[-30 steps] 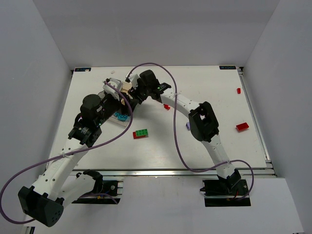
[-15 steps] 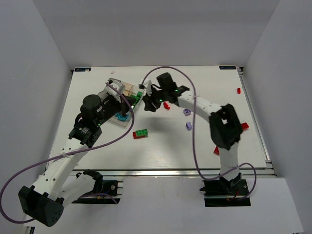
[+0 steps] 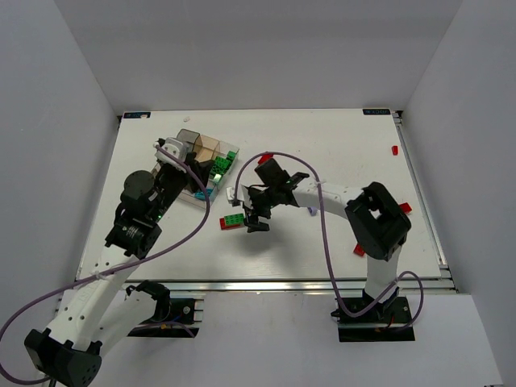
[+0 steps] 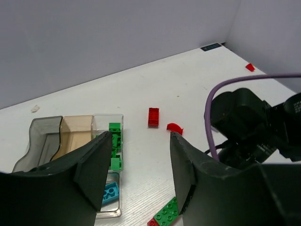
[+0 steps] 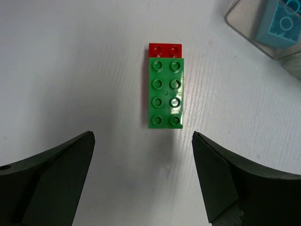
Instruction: Sort the legos into containers by color
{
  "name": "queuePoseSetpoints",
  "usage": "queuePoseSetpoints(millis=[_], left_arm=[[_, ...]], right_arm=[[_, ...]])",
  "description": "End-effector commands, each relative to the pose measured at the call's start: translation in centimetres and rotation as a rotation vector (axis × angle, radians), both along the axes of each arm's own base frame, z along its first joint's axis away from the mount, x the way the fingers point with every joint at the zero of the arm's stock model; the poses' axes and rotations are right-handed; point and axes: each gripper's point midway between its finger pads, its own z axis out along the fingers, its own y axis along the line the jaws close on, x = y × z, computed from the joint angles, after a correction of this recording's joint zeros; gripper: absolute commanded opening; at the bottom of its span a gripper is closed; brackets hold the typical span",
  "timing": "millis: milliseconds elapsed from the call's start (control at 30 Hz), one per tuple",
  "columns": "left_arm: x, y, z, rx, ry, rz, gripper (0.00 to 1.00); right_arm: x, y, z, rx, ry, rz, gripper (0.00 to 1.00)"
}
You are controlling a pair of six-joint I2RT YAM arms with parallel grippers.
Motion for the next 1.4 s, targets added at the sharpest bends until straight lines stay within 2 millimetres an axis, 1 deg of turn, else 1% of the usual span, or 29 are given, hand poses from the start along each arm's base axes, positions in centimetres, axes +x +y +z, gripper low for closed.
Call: queuePoseSetpoints(millis=[0, 33, 67, 100, 267, 333, 367, 467, 567, 700, 800, 867, 900, 933, 967, 1000, 1067, 1167, 1200, 1267, 1300, 1367], left_arm=[[1.0, 1.3, -0.9, 0.016, 0.012, 0.089, 0.63], [1.0, 1.3, -0.9, 0.017, 0.013, 0.084, 0.63], [1.0, 1.1, -1.0, 0.018, 0.016, 0.078, 0.63], [1.0, 1.1, -0.9, 0.016, 0.012, 0.075, 0.64], [0.7, 1.0, -0.5, 0.011, 0.003, 0.066, 0.64], [0.6, 1.1, -0.2, 0.008, -0.007, 0.064, 0.64], [0.5, 1.1, -0.1, 0.006, -0.007, 0.063, 0.64], [0.4, 1.2, 0.0, 0.004, -0.011, 0.066, 0.64], [0.3, 1.2, 0.1, 0.003, -0.016, 0.067, 0.64], [0.3, 1.1, 0.2, 0.003, -0.018, 0.061, 0.64], [0.3, 1.1, 0.1, 0.003, -0.016, 0.061, 0.64], [0.3, 1.2, 0.1, 0.001, -0.017, 0.063, 0.64], [0.2, 1.2, 0.1, 0.003, -0.018, 0.064, 0.64], [0.2, 1.2, 0.2, 0.002, -0.019, 0.064, 0.64], [0.2, 1.2, 0.2, 0.002, -0.019, 0.064, 0.64], [0.2, 1.2, 0.2, 0.001, -0.020, 0.064, 0.64], [0.1, 1.3, 0.2, 0.001, -0.020, 0.064, 0.64], [0.1, 1.3, 0.3, 0.000, -0.023, 0.064, 0.64], [0.0, 1.3, 0.3, -0.001, -0.024, 0.064, 0.64], [0.1, 1.3, 0.2, 0.000, -0.023, 0.064, 0.64], [0.1, 1.3, 0.2, 0.000, -0.023, 0.064, 0.64], [0.1, 1.2, 0.2, -0.001, -0.021, 0.061, 0.64]], right_arm=[[4.1, 2.2, 1.3, 0.022, -0.181, -0.043, 0.89], [4.3, 2.6, 1.1, 0.016, -0.197, -0.048, 0.89], [4.3, 2.8, 0.6, 0.005, -0.191, -0.049, 0.89], [4.4, 3.2, 0.8, 0.008, -0.195, -0.047, 0.89], [4.5, 3.6, -0.4, -0.022, -0.190, -0.055, 0.89], [4.5, 4.0, -0.4, -0.021, -0.186, -0.049, 0.88], [4.3, 3.9, -1.0, -0.034, -0.175, -0.043, 0.88], [3.9, 4.1, -1.5, -0.055, -0.156, -0.016, 0.84], [3.4, 4.2, -1.7, -0.071, -0.146, 0.014, 0.82], [3.2, 3.8, -2.1, -0.089, -0.140, 0.024, 0.80], [3.0, 4.0, -2.3, -0.092, -0.137, 0.033, 0.77], [3.1, 3.8, -2.8, -0.104, -0.130, 0.032, 0.73], [3.3, 4.0, -2.6, -0.101, -0.137, 0.037, 0.72], [3.2, 3.8, -3.1, -0.115, -0.128, 0.040, 0.69], [3.2, 3.8, -3.2, -0.117, -0.126, 0.040, 0.68], [3.4, 3.9, -3.1, -0.118, -0.129, 0.037, 0.66], [3.4, 3.8, -3.5, -0.131, -0.120, 0.037, 0.61], [3.3, 3.9, -3.6, -0.141, -0.114, 0.041, 0.54], [3.5, 4.0, -3.3, -0.137, -0.118, 0.039, 0.48], [3.4, 4.0, -3.3, -0.140, -0.113, 0.038, 0.43], [3.4, 3.9, -3.1, -0.140, -0.111, 0.038, 0.38], [3.1, 3.7, -2.8, -0.143, -0.106, 0.044, 0.34]])
